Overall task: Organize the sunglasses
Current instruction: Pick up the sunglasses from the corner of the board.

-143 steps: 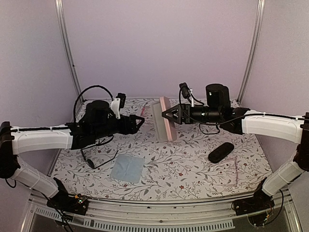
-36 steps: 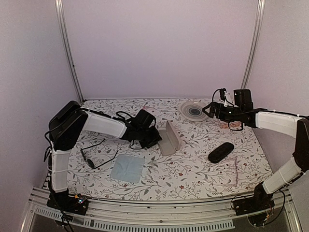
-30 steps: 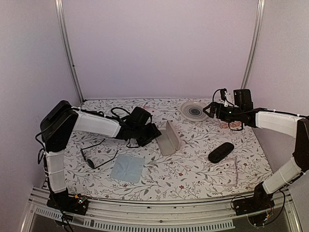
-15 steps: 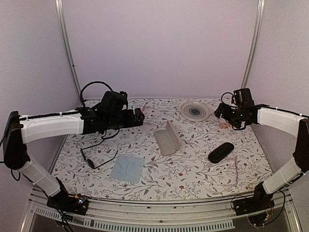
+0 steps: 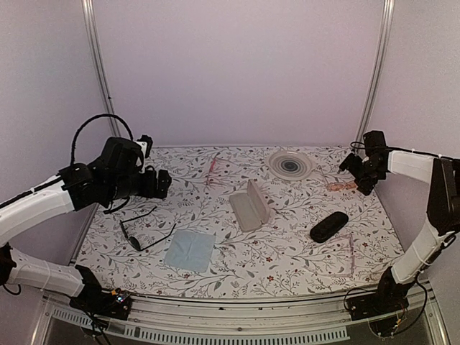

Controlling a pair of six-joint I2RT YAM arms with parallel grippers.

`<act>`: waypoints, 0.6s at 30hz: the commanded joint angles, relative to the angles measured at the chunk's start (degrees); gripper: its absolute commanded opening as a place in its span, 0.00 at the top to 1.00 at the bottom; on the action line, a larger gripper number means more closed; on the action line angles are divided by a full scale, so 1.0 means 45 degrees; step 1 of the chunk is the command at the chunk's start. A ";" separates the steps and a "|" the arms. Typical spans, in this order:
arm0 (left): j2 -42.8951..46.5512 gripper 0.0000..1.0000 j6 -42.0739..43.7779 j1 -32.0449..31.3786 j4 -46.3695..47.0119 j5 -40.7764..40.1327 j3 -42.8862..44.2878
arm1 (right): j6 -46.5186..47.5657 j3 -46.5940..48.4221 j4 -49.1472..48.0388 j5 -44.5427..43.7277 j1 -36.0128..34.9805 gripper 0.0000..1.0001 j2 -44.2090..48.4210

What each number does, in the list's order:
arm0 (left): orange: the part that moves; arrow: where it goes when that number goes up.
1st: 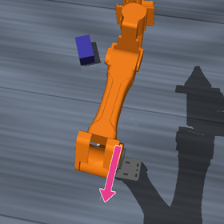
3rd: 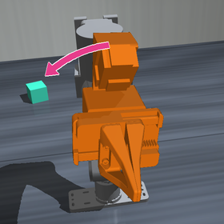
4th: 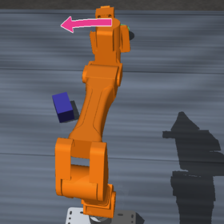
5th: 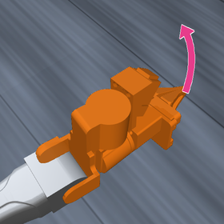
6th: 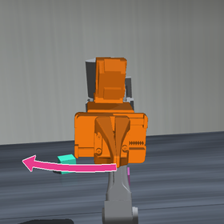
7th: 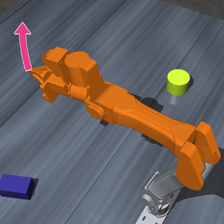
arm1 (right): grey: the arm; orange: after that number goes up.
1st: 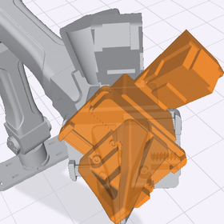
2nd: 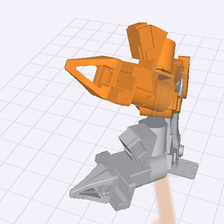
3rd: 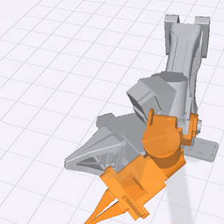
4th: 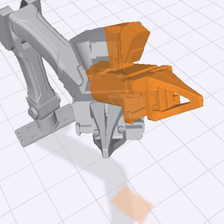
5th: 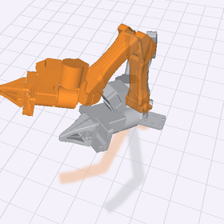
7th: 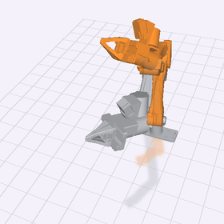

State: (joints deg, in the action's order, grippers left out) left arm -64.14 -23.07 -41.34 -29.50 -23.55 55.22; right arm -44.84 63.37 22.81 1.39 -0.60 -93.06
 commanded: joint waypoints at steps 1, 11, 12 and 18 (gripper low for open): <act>0.0253 0.01 0.0017 0.0020 -0.1483 -0.0151 -0.0587 | -0.1164 0.0880 0.0636 -0.0348 0.0347 0.06 -0.0847; 0.0546 0.01 -0.1258 -0.0502 -0.2760 -0.0379 -0.1297 | -0.1608 0.2175 0.1016 -0.1087 0.0918 0.26 -0.2663; 0.0767 0.01 -0.1108 -0.0510 -0.2520 -0.0351 -0.1510 | -0.1586 0.2268 0.1024 -0.1158 0.0947 0.28 -0.2827; 0.2177 0.01 -0.0476 -0.0509 -0.1335 -0.0043 -0.2232 | -0.1070 0.2994 0.1035 -0.1226 0.1189 0.41 -0.3841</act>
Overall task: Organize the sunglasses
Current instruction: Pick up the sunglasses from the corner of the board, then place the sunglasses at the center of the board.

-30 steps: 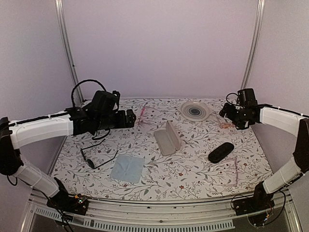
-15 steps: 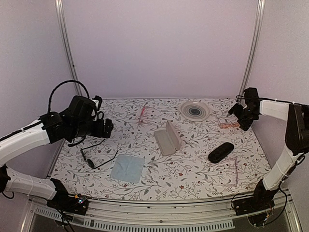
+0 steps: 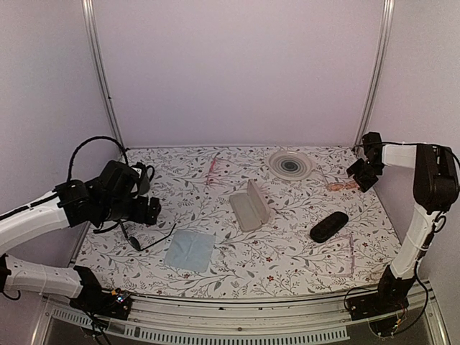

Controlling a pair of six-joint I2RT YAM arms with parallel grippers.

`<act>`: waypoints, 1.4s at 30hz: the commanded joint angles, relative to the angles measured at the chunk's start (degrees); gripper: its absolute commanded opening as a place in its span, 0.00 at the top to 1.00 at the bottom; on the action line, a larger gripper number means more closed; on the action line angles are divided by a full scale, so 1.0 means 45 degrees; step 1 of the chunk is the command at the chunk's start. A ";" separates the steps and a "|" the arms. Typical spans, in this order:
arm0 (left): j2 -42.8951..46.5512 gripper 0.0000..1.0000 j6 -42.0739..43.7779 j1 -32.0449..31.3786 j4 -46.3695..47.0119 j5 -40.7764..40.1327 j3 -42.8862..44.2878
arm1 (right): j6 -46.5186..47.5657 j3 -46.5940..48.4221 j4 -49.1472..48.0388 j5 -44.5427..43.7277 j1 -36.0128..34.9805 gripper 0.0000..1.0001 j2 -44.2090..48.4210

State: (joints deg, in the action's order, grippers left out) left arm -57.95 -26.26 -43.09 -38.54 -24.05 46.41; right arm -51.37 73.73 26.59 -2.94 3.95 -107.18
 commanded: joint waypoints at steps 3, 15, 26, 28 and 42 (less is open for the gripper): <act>0.1322 0.01 0.0173 -0.0131 0.0752 -0.0057 -0.0429 | 0.0589 0.0970 0.0209 -0.0100 0.0359 0.48 -0.1120; 0.2214 0.01 0.0152 -0.0143 0.0792 -0.0566 -0.0568 | 0.1101 0.1572 0.0122 -0.0002 0.0432 0.69 -0.1970; 0.2348 0.01 0.0139 -0.0140 0.0792 -0.0583 -0.0607 | 0.1576 0.1434 0.0105 0.0182 0.0432 0.93 -0.1307; 0.2380 0.01 0.0152 -0.0132 0.0792 -0.0575 -0.0607 | 0.1724 0.1310 0.0016 0.0269 0.0432 0.96 -0.0949; 0.4157 0.01 0.0326 0.0157 0.1613 -0.2010 -0.0845 | 0.2794 -0.1321 -0.3235 0.5254 0.0357 1.00 0.2727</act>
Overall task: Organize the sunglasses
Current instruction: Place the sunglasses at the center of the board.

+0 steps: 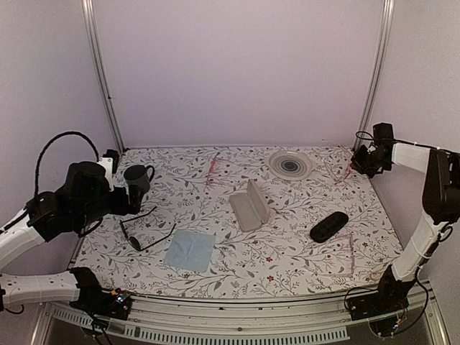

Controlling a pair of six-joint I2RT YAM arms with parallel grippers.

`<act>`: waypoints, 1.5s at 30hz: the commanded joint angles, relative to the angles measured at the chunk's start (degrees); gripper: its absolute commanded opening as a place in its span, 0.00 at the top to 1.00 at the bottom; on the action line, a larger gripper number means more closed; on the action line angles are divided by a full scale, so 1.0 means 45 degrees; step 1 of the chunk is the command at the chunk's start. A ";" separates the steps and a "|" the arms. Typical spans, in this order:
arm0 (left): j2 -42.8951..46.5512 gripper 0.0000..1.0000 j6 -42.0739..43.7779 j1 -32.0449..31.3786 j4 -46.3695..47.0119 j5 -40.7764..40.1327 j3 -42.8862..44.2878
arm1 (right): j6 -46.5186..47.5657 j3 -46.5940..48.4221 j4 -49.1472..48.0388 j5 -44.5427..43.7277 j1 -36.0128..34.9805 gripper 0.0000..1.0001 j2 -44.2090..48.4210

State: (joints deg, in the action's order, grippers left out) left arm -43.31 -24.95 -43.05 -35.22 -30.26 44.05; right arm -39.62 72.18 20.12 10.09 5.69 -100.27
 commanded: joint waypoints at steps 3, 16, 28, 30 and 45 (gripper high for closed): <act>0.1177 0.01 0.0058 0.0253 0.1425 0.0556 -0.0470 | -0.0088 -0.1294 -0.2048 0.3355 -0.0239 1.00 0.1793; -0.0044 0.01 -0.0595 0.0250 0.7151 0.6345 -0.1907 | -0.0831 -0.2779 -0.3347 0.5287 -0.1961 1.00 0.4523; -0.3126 0.01 0.0433 -0.0235 1.0640 0.8199 -0.0684 | -0.1629 -0.3006 -0.4508 0.4936 -0.3348 1.00 0.5186; -0.3575 0.01 0.0534 -0.0318 1.0950 0.8296 -0.0464 | -0.1630 -0.2795 -0.4356 0.4817 -0.3447 1.00 0.5137; -0.6156 0.07 0.0837 -0.1023 0.8933 0.7005 0.0142 | -0.1389 -0.1906 -0.0220 0.0828 -0.4448 1.00 0.3064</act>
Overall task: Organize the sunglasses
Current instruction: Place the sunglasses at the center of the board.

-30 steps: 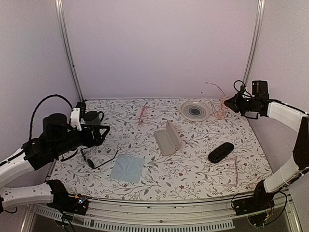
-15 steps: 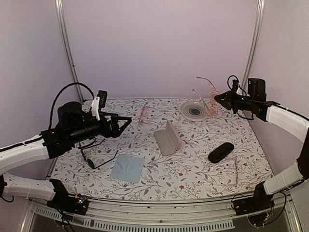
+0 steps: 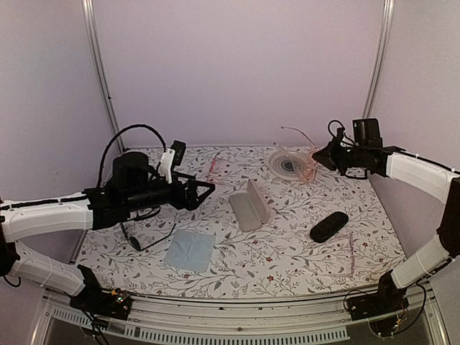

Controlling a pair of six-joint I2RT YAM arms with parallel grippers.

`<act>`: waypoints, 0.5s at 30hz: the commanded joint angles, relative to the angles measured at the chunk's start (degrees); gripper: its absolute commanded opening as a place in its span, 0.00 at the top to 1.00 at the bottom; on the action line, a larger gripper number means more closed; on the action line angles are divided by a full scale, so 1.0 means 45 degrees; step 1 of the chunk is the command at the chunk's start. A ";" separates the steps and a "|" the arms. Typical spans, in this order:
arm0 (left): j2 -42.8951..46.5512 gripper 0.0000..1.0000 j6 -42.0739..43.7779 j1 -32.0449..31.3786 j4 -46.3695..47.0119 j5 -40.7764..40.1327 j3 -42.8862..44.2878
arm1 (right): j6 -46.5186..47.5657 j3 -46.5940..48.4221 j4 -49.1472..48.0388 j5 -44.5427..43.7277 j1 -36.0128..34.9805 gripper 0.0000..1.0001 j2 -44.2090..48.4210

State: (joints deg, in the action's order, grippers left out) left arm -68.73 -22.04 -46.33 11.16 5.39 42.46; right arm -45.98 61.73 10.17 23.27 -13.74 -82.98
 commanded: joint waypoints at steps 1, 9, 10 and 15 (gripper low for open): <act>-0.0725 0.08 0.0201 -0.0341 -0.1863 -0.1069 0.0569 | -0.0022 0.0421 0.2150 -0.2428 -0.0133 1.00 -0.0972; -0.2045 0.15 -0.0118 -0.1247 -0.5210 -0.2028 0.1121 | 0.0136 0.1585 0.3907 -0.4288 -0.0114 1.00 -0.3614; -0.2058 0.15 -0.0143 -0.1373 -0.5511 -0.2063 0.1089 | 0.0280 0.1798 0.4013 -0.4308 -0.0102 1.00 -0.3955; -0.1963 0.14 -0.0899 -0.1520 -0.6915 -0.2397 0.0777 | 0.0581 0.2413 0.4217 -0.4320 -0.0072 1.00 -0.5359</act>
State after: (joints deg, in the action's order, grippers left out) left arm -78.04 -23.44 -52.38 -12.58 -3.16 46.00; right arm -44.99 70.08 26.44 6.11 -13.98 -103.44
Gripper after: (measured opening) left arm 0.856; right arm 0.047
